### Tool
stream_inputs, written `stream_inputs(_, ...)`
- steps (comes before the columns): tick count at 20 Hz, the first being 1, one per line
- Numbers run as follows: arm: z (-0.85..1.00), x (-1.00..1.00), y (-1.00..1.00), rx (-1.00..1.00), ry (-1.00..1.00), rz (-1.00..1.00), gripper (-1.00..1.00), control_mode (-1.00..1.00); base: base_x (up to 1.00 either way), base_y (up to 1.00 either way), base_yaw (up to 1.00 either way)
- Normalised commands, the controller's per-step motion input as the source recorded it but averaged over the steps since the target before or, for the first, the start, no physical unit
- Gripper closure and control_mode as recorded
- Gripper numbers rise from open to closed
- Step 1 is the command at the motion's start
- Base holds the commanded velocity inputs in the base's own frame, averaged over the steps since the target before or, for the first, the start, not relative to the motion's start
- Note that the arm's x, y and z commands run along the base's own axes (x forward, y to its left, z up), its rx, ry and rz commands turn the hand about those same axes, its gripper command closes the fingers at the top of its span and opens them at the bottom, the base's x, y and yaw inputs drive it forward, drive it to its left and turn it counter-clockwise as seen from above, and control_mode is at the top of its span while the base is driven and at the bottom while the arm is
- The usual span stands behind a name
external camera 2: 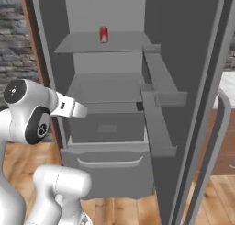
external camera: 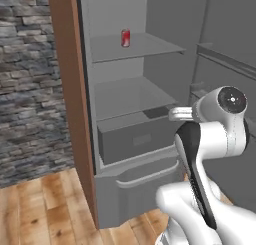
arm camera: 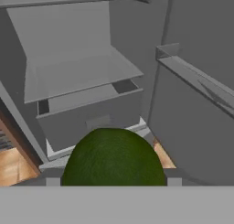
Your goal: Pick lime from the fridge and place it on the plate on the counter.
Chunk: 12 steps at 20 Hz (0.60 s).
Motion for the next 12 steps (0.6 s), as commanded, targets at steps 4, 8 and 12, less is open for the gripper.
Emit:
stream_inputs(4, 0.0, 0.0, 0.0, 0.0, 0.0, 0.0, 1.0, 1.0, -0.58, 0.26, -0.31)
stream_inputs(8, 0.0, 0.0, 0.0, 0.0, 0.0, 0.0, 1.0, 1.0, -0.62, 0.24, -0.35)
stream_inputs(12, 0.0, 0.0, 0.0, 0.0, 0.0, 0.0, 1.0, 1.0, -0.61, 0.31, -0.33)
